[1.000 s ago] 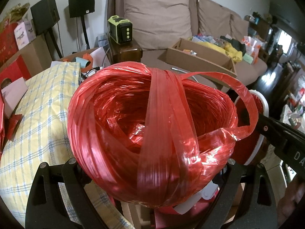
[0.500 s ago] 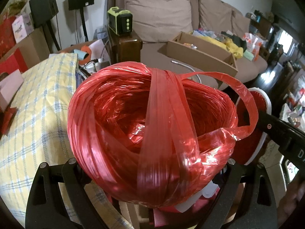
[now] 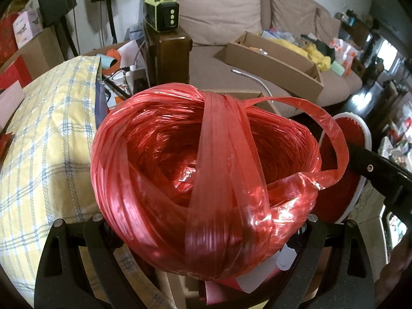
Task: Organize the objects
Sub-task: 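Carry the lint brush and raffia ball toward the open cardboard box with the hand-hole, then lower the right gripper's lint brush into the box while the left gripper lowers the raffia ball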
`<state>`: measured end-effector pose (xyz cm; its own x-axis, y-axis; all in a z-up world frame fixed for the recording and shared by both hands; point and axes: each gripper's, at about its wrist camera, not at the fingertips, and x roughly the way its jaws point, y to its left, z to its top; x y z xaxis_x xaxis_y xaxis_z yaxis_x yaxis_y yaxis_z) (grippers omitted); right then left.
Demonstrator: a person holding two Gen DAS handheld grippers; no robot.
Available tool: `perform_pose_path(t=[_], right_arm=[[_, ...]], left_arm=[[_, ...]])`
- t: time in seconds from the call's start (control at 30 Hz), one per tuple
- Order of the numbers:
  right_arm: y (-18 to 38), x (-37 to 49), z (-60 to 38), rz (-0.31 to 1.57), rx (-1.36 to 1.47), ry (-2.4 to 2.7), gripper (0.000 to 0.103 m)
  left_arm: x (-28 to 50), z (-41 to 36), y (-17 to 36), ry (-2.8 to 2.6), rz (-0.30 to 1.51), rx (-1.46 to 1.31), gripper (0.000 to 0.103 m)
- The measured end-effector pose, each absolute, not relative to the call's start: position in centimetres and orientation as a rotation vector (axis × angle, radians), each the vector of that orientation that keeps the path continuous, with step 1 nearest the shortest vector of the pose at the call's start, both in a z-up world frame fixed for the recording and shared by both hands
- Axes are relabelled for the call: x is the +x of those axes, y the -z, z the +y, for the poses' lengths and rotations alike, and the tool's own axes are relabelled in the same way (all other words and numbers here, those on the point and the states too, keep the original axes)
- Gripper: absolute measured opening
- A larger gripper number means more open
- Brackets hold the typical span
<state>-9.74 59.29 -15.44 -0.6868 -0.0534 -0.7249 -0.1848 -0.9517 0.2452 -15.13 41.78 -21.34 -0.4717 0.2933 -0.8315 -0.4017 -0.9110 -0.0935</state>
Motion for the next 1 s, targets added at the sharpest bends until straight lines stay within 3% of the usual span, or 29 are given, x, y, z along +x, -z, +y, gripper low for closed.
perform_pose_path(t=[1.0], right_arm=[[17.3, -10.4, 58.7, 0.439, -1.337, -2.758, 0.026]], left_arm=[[-15.2, 42.2, 23.6, -2.388, 0.202, -1.355, 0.093]])
